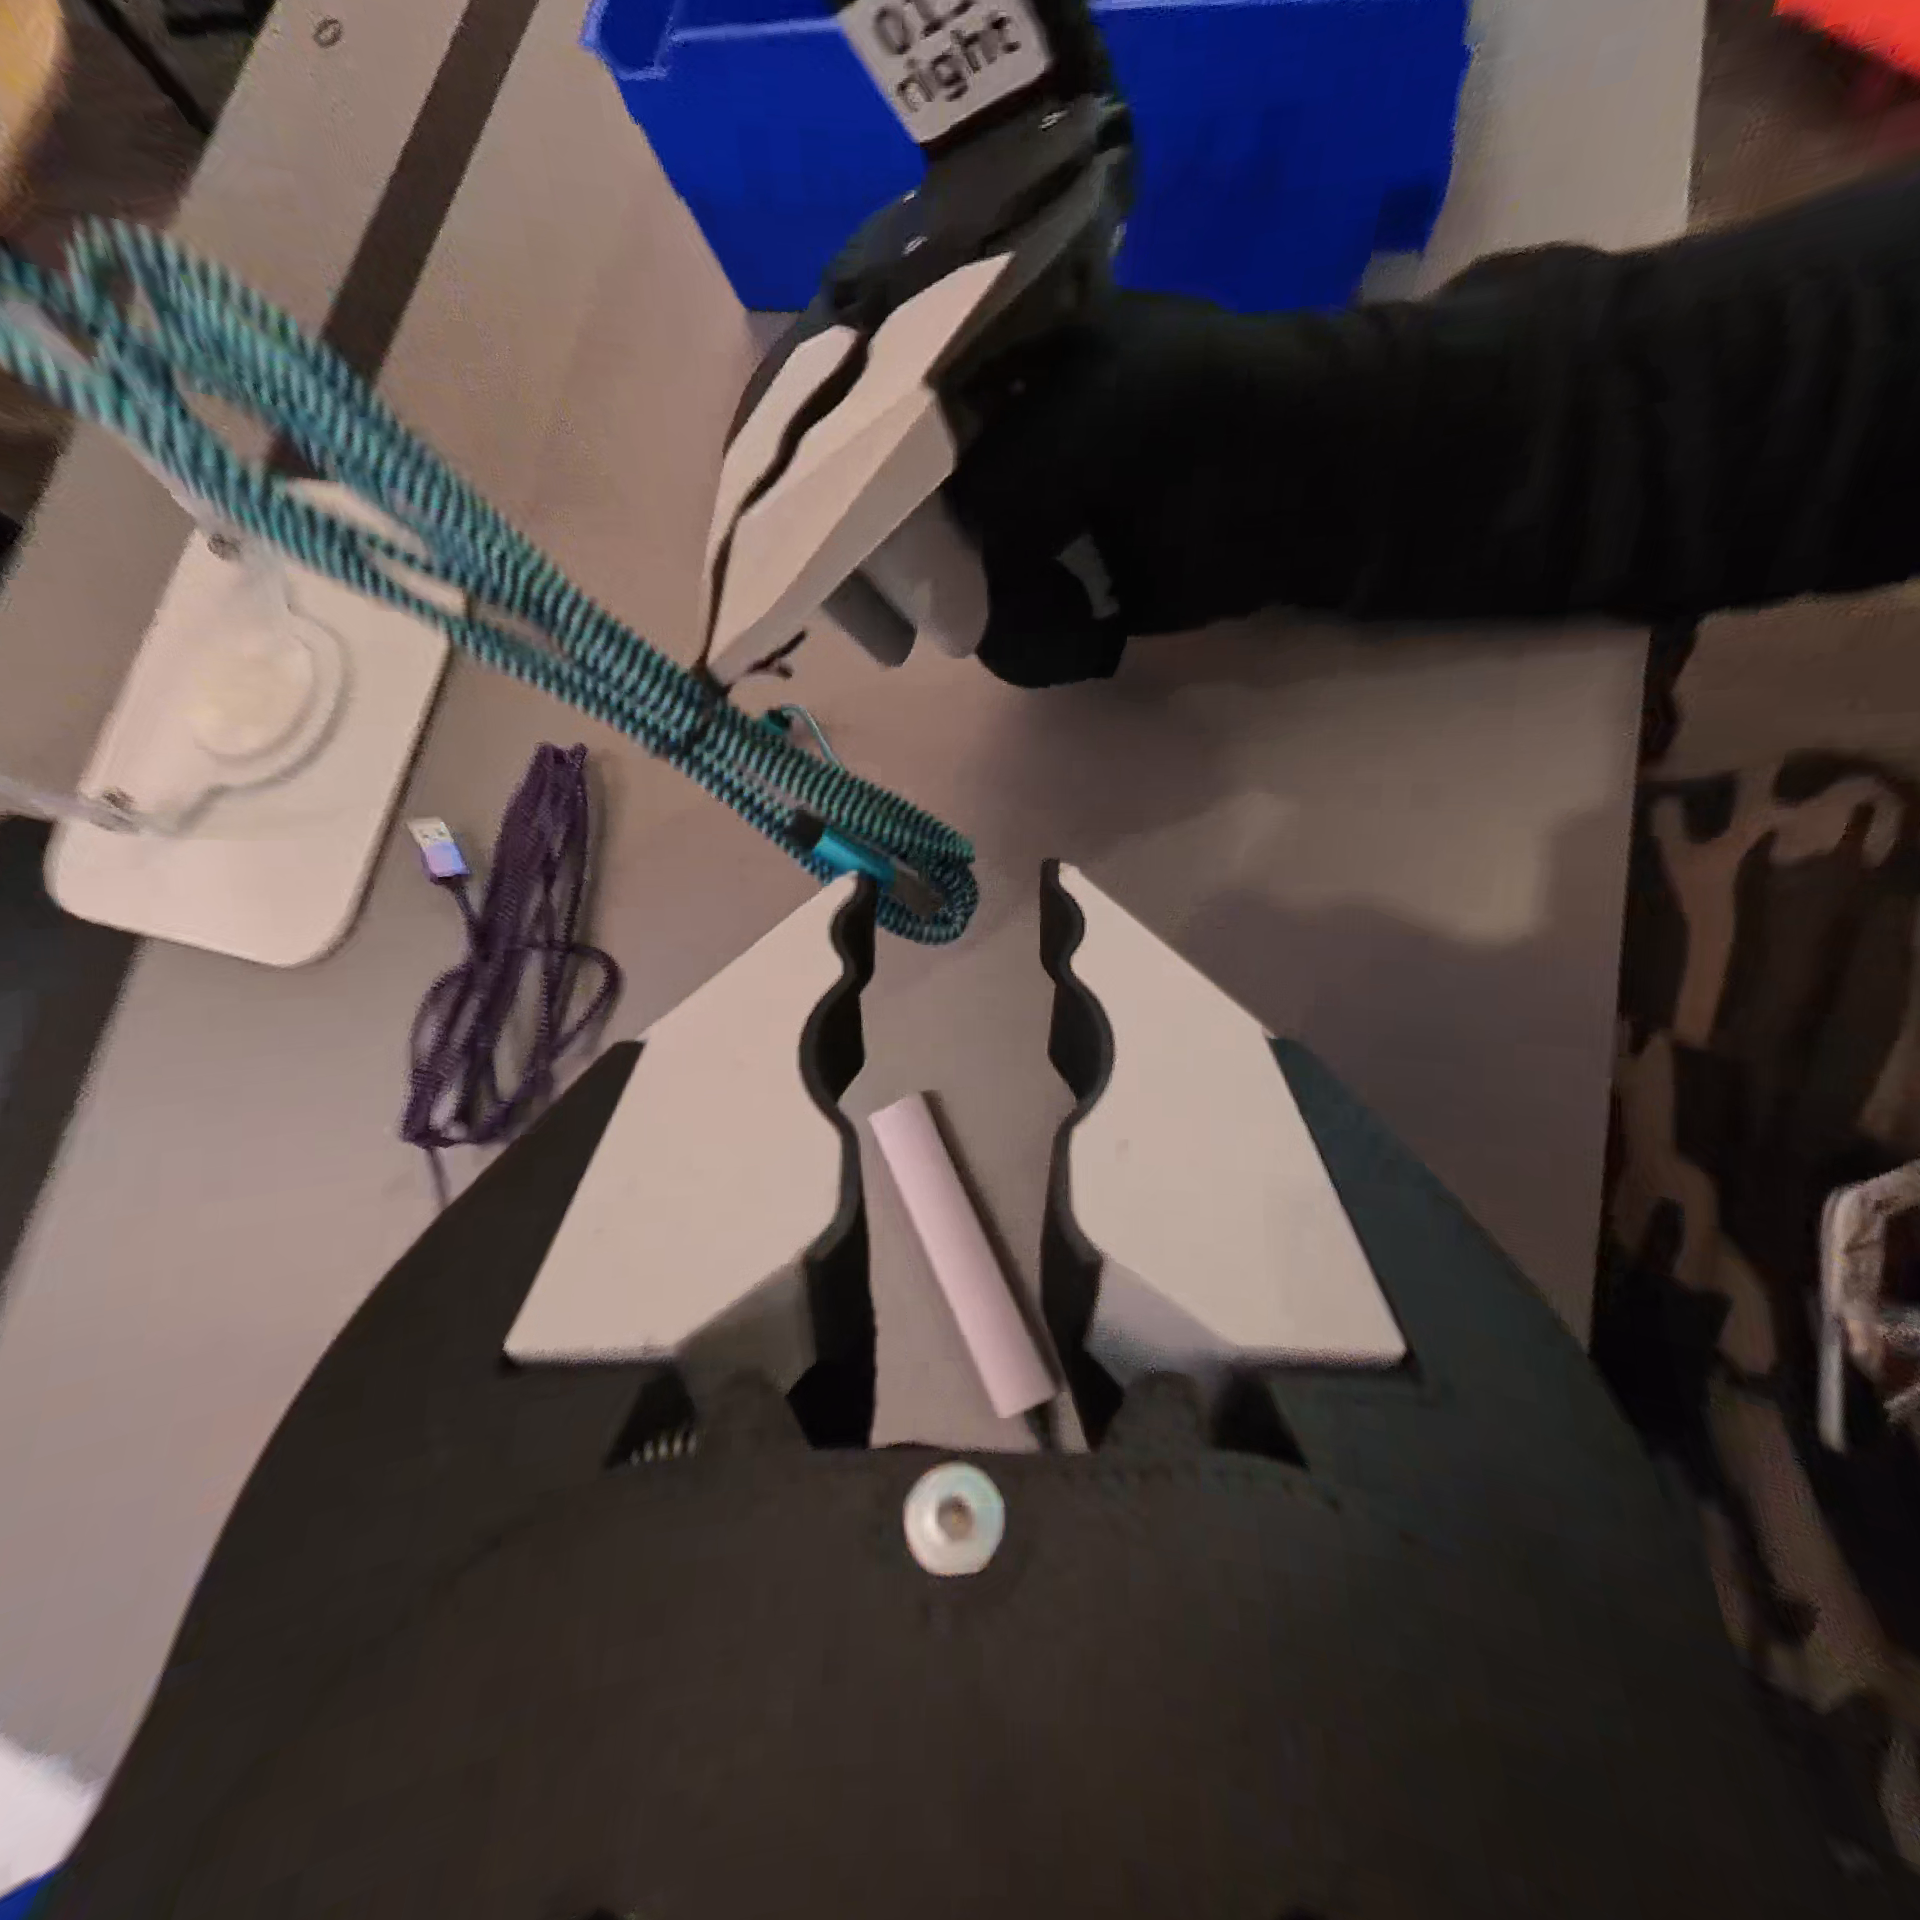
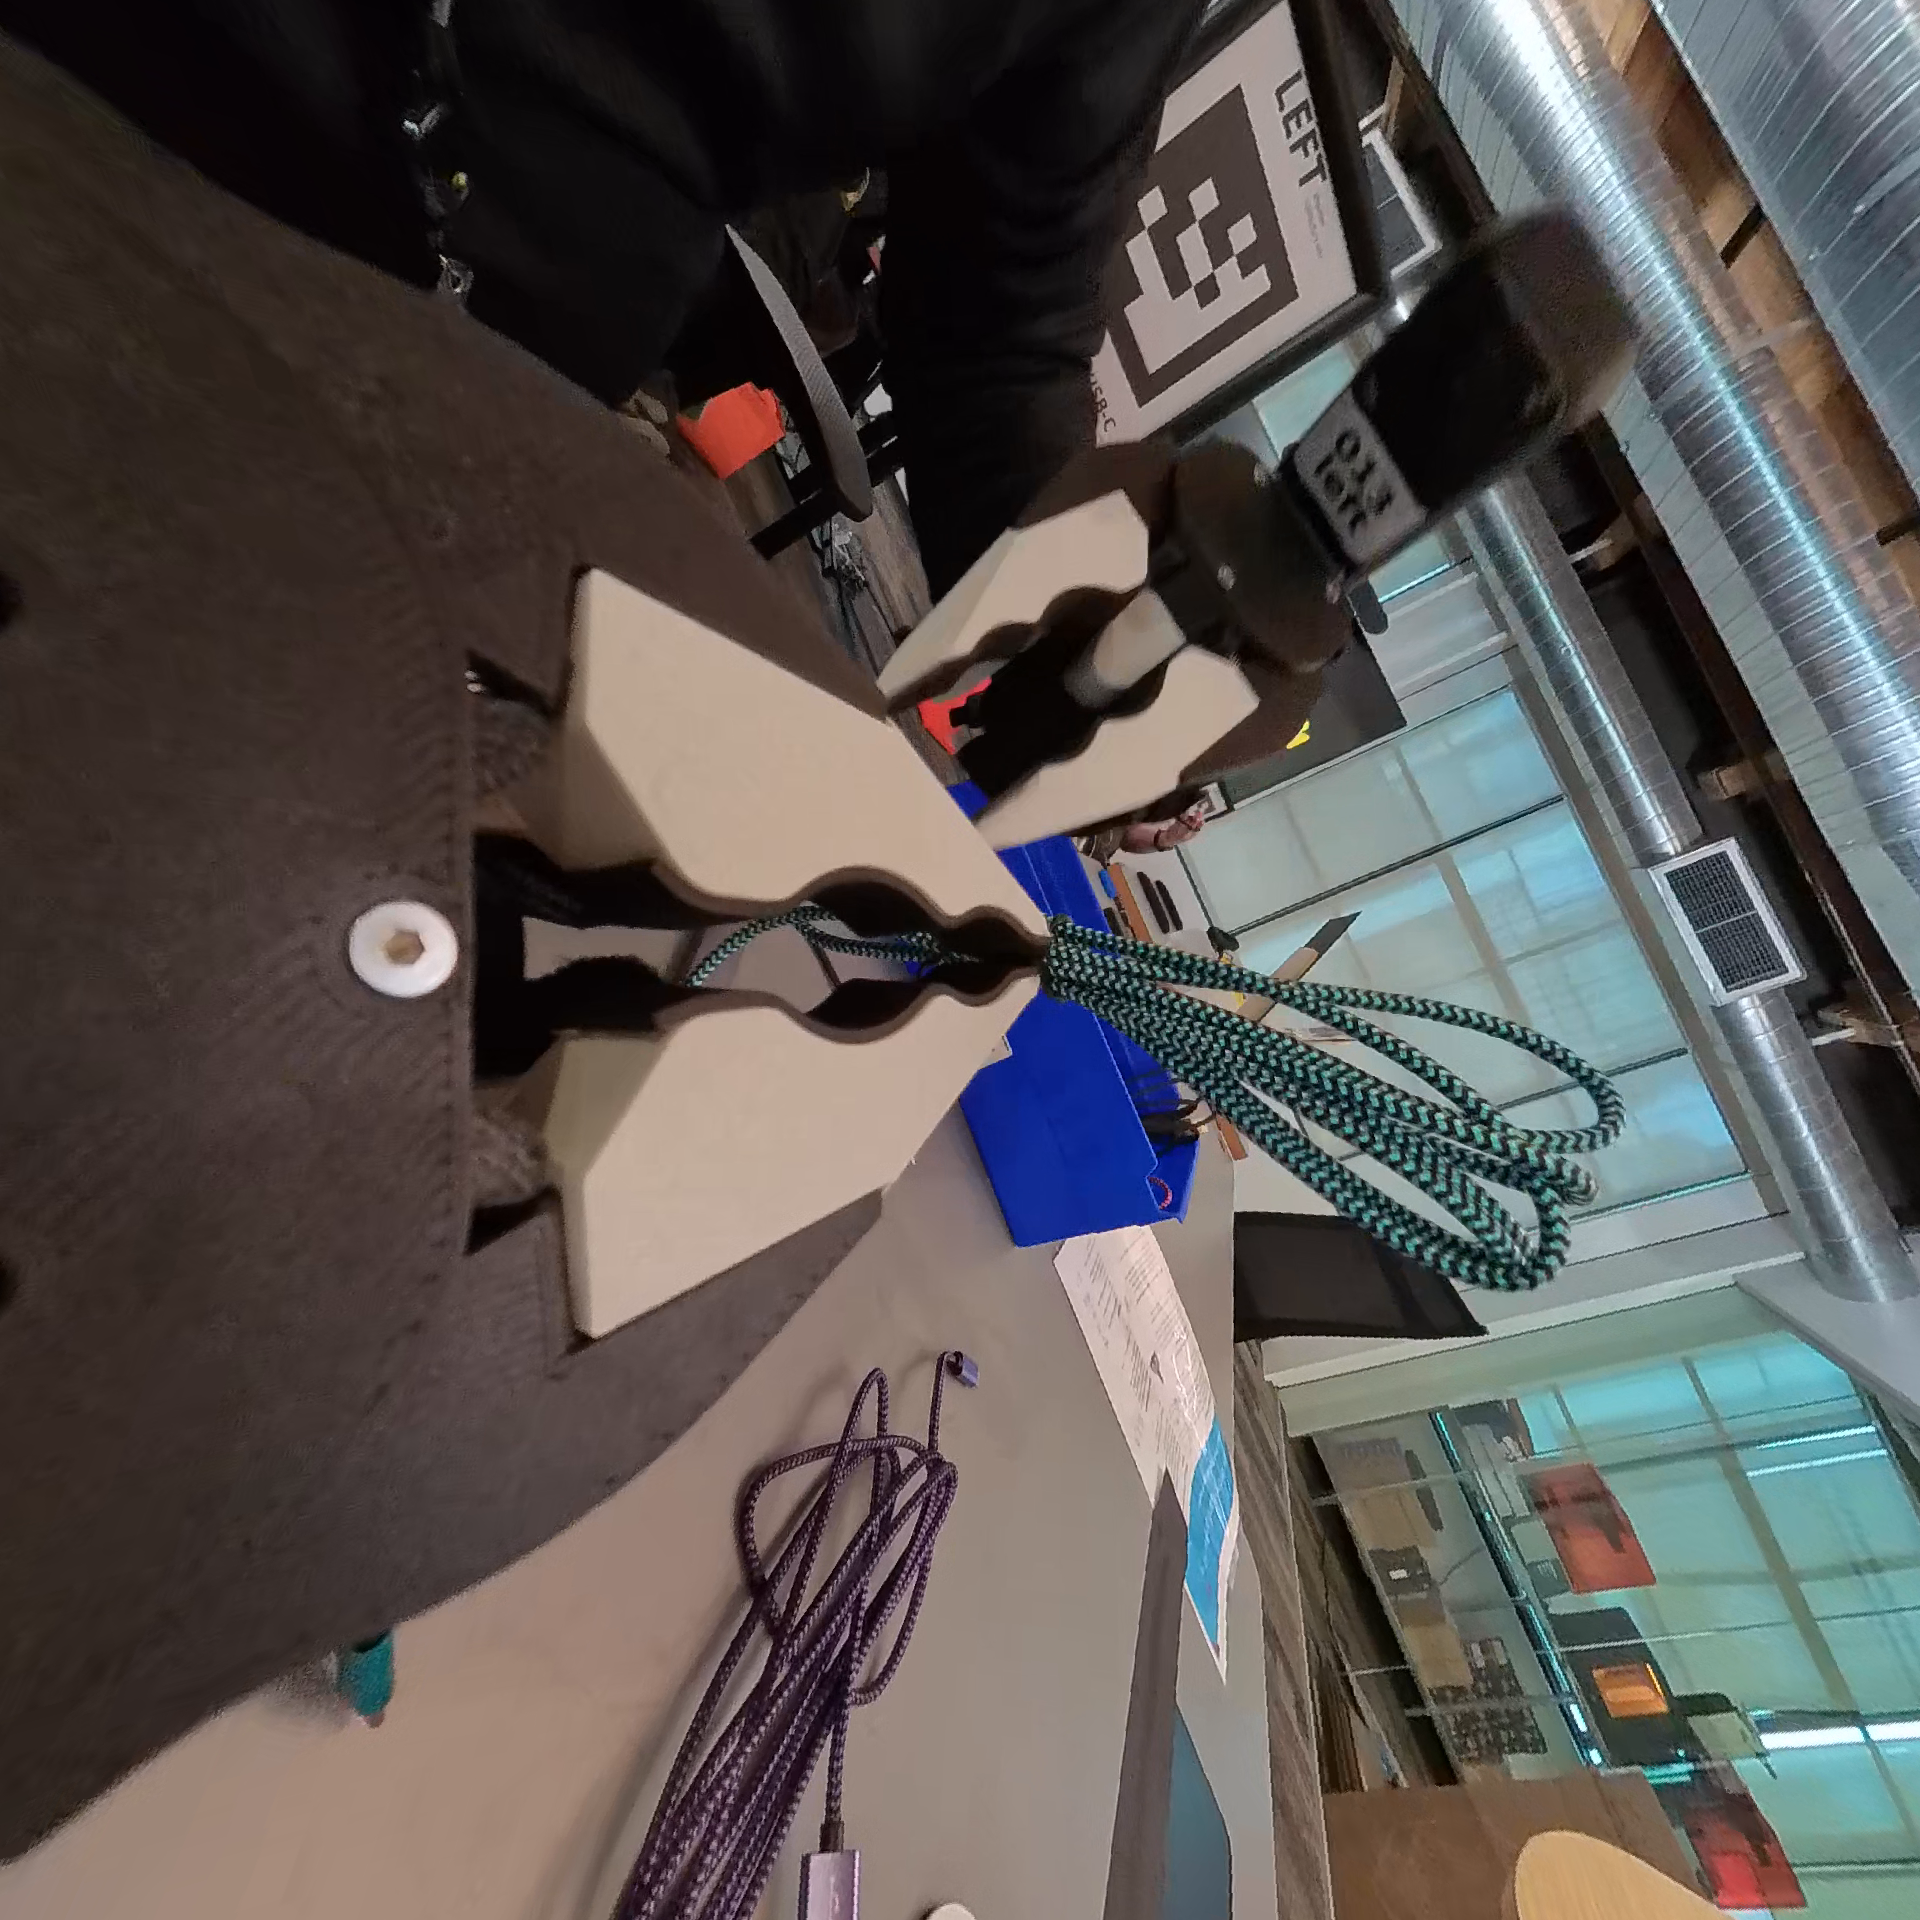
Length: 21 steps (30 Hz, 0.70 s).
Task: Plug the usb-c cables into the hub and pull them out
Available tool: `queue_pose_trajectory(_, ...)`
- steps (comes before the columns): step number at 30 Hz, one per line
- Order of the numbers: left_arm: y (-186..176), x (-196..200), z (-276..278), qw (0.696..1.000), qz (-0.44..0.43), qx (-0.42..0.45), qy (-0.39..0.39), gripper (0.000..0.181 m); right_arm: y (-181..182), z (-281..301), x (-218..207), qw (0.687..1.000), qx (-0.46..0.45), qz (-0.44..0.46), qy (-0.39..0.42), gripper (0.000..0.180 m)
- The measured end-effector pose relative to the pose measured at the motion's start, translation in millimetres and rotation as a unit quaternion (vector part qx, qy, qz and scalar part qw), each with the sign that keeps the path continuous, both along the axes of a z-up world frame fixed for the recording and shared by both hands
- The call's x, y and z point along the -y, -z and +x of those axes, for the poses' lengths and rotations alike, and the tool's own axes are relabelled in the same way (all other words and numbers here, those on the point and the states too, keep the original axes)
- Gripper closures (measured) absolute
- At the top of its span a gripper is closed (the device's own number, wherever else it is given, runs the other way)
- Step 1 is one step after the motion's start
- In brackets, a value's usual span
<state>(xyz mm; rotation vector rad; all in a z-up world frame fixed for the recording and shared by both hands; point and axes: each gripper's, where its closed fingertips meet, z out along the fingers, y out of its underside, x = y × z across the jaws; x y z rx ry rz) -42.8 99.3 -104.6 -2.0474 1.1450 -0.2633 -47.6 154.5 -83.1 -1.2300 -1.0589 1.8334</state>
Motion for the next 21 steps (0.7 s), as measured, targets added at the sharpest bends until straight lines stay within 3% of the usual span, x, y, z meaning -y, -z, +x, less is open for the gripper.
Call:
queue_pose_trajectory(5, -33.8, -9.4, 17.7, 0.972, 0.137, -0.171, 0.084, 0.156, 5.4, -3.7, 3.4, 1.0, 0.01, 0.005, -0.011, 0.18)
queue_pose_trajectory(8, -37.3, -22.4, 13.1, 0.953, 0.123, -0.246, 0.123, 0.163, 9.3, -7.3, 9.5, 0.999, 0.019, 0.008, -0.026, 0.18)
queue_pose_trajectory(13, -45.0, -55.9, -8.7, 0.963, 0.062, -0.237, 0.115, 0.166, 9.2, -10.1, 21.2, 0.998, 0.021, 0.034, -0.041, 0.18)
queue_pose_trajectory(21, -5.5, -74.3, -29.4, 0.979, -0.063, -0.171, 0.088, 0.176, 7.0, -11.6, 33.6, 0.996, 0.016, 0.058, -0.061, 0.18)
